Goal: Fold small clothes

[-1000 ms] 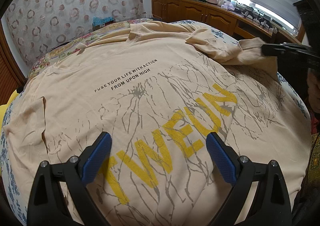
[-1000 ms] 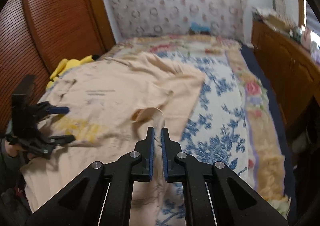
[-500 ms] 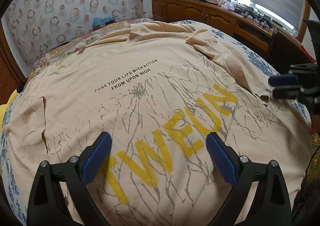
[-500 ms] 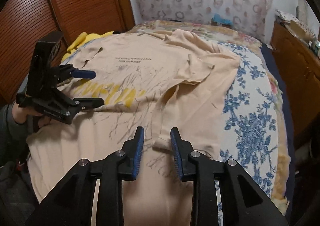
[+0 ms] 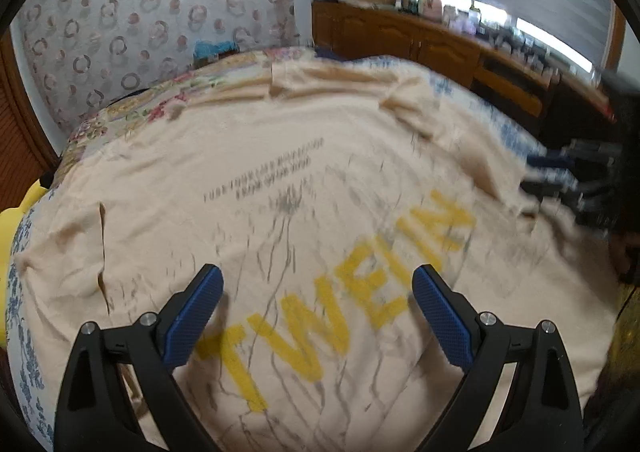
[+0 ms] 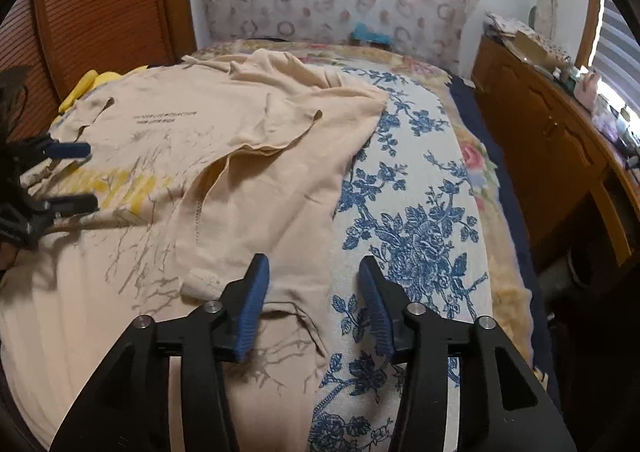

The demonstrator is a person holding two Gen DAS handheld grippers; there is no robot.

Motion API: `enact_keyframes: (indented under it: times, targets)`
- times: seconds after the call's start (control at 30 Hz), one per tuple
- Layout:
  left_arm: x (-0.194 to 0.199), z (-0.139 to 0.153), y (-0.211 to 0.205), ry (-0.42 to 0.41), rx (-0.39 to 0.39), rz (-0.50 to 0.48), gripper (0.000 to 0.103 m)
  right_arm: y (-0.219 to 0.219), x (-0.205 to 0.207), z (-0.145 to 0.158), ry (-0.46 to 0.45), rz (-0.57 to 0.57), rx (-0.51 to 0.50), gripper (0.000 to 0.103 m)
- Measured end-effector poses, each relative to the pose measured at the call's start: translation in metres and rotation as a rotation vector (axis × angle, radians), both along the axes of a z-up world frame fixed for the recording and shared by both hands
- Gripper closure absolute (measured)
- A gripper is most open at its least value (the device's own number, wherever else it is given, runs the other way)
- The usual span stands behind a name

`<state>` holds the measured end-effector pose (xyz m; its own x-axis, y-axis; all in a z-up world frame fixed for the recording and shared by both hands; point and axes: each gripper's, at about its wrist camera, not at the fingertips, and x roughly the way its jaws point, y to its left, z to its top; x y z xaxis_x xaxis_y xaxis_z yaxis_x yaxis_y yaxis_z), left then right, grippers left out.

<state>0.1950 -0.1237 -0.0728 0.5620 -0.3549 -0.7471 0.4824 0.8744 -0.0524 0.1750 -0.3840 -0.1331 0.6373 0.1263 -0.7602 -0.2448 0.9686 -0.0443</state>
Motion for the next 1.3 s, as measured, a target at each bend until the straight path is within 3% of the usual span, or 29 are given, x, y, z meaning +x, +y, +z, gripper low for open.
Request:
enact_keyframes:
  times: [0.07, 0.2, 0.27, 0.53, 0.67, 0.97, 1.03, 1.13, 1.3]
  targets:
    - [0.004, 0.012, -0.004, -0.005, -0.045, -0.011, 0.006, -0.005, 0.001, -0.002, 0.003, -0.011, 0.022, 0.046]
    - [0.012, 0.038, -0.025, -0.04, -0.096, -0.066, 0.007, -0.008, -0.001, -0.003, 0.005, -0.021, 0.045, 0.043]
    - [0.02, 0.044, -0.038, -0.031, -0.114, -0.096, 0.015, -0.008, -0.002, -0.003, -0.002, -0.033, 0.023, 0.034]
    - [0.06, 0.035, -0.089, 0.093, -0.192, -0.169, 0.054, -0.016, -0.003, -0.004, -0.004, -0.058, 0.017, 0.029]
    - [0.066, 0.028, -0.114, 0.122, -0.174, -0.21, 0.066, -0.013, 0.0, -0.004, -0.003, -0.06, 0.02, 0.028]
    - [0.071, 0.005, -0.143, 0.149, -0.054, -0.228, 0.069, -0.015, 0.001, -0.004, -0.003, -0.061, 0.019, 0.027]
    - [0.07, 0.003, -0.146, 0.125, -0.033, -0.235, 0.069, -0.015, 0.001, -0.004, -0.003, -0.061, 0.019, 0.027]
    - [0.065, 0.003, -0.148, 0.075, 0.025, -0.223, 0.092, -0.015, 0.001, -0.005, -0.003, -0.061, 0.019, 0.027]
    - [0.065, 0.004, -0.13, 0.026, 0.078, -0.135, 0.094, -0.016, 0.002, -0.005, -0.004, -0.062, 0.019, 0.027]
